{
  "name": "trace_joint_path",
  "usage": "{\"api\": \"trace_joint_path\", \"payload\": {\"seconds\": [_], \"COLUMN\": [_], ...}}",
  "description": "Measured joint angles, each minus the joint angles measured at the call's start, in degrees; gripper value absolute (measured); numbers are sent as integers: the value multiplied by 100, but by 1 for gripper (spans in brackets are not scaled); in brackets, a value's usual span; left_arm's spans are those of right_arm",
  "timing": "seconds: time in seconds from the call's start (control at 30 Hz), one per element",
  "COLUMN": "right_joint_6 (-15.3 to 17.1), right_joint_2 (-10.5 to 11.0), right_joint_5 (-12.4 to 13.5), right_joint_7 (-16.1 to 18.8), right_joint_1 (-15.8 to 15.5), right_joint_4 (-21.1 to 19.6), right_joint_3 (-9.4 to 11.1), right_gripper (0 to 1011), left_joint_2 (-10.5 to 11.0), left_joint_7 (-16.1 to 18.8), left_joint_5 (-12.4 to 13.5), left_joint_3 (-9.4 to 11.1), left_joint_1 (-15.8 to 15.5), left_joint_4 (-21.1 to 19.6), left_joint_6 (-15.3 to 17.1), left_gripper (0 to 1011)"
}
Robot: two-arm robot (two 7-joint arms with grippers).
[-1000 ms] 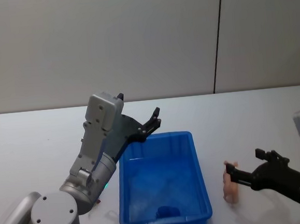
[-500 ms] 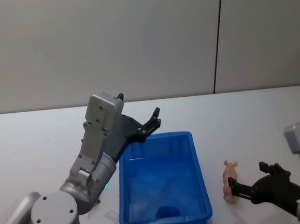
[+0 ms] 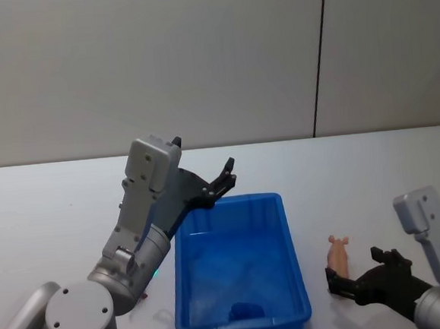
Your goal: Pick up the two dolls from the table and place them into the box.
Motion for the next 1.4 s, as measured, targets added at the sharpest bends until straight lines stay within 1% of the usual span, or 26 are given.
{"api": "trace_joint_path", "payload": {"seconds": [0.1,0.43,0.83,1.1,1.2,1.23,1.27,1.33,1.4], "right_joint_6": [2,-16,-150,-197,-204,-209,-209,-218,-221], "right_joint_2": [-50,-296,-579,-701,-721,-734,-734,-755,-763], "right_joint_5": [-29,-176,-352,-428,-441,-449,-449,-462,-466], "right_joint_7": [-31,-110,-92,-74,-70,-68,-68,-66,-65], "right_joint_1": [31,226,539,670,691,704,704,726,735], "right_joint_4": [81,537,1111,1360,1399,1424,1424,1465,1482], "right_joint_3": [-20,-101,-173,-208,-214,-219,-219,-225,-227], "right_gripper": [1001,1001,1001,996,943,903,903,819,782], "left_joint_2": [0,0,0,0,0,0,0,0,0], "left_joint_7": [0,0,0,0,0,0,0,0,0], "left_joint_5": [0,0,0,0,0,0,0,0,0], "left_joint_3": [0,0,0,0,0,0,0,0,0], "left_joint_1": [0,0,0,0,0,0,0,0,0], "left_joint_4": [0,0,0,0,0,0,0,0,0], "left_joint_6": [0,0,0,0,0,0,0,0,0], "left_gripper": [1001,1001,1001,1001,1001,1001,1001,1001,1001]}}
